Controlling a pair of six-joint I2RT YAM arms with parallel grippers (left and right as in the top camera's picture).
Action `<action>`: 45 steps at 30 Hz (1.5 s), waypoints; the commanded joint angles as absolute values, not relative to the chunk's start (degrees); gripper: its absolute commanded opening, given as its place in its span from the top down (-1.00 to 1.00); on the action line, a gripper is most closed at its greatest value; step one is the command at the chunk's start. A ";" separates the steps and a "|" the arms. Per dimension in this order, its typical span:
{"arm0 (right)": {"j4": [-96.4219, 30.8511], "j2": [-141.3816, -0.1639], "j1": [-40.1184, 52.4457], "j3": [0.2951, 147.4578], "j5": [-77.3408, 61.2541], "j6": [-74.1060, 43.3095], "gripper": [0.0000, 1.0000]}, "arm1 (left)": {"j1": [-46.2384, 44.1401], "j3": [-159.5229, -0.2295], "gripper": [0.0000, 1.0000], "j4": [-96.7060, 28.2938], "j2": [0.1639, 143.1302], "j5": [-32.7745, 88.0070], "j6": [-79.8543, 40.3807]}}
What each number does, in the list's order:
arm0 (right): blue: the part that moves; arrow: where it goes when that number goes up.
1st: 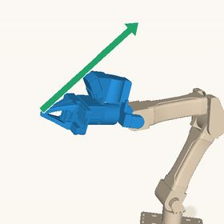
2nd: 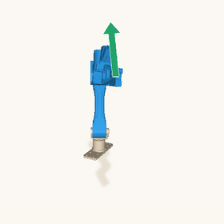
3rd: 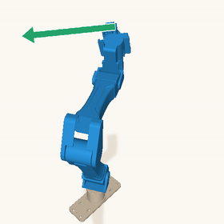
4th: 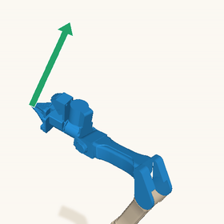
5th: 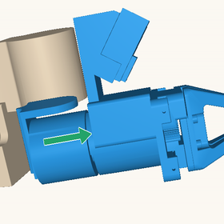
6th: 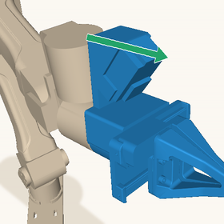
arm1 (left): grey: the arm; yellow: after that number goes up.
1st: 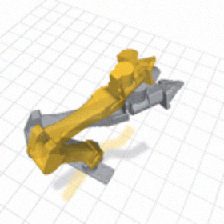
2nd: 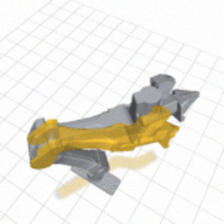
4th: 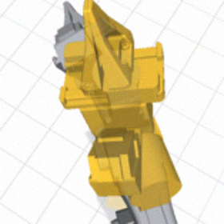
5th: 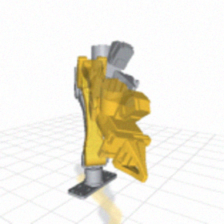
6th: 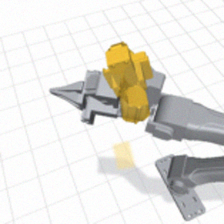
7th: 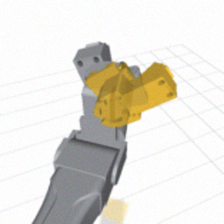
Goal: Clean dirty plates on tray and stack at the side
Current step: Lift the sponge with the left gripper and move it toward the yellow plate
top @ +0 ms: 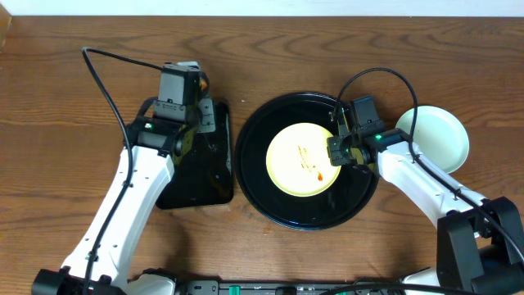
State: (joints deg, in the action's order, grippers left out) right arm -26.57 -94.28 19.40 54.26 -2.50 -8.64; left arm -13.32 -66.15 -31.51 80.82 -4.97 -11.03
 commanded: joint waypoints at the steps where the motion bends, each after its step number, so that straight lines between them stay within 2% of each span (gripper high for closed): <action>1: -26.59 -94.83 19.16 54.48 -1.50 -8.05 0.94 | -14.96 -67.42 0.85 -30.79 79.72 -11.14 -13.89; 25: -26.59 -94.83 19.16 54.46 -1.52 -8.05 0.94 | -15.73 -67.40 0.85 -31.31 80.47 -11.22 -13.89; 33: -26.59 -94.83 19.16 54.46 -1.52 -8.05 0.94 | -15.73 -67.37 0.85 -37.74 86.15 -10.66 -18.28; 37: -26.59 -94.83 19.16 54.46 -1.52 -8.05 0.94 | -15.73 -67.35 0.85 -38.52 90.65 -5.34 -18.31; 45: -26.61 -94.83 19.16 54.46 -1.54 -8.05 0.95 | -15.73 -67.35 0.85 -38.96 97.58 -3.36 -17.91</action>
State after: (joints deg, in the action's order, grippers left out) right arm -26.59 -94.28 19.40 54.26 -2.50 -8.64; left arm -15.64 -66.17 -38.76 96.18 -5.04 -17.76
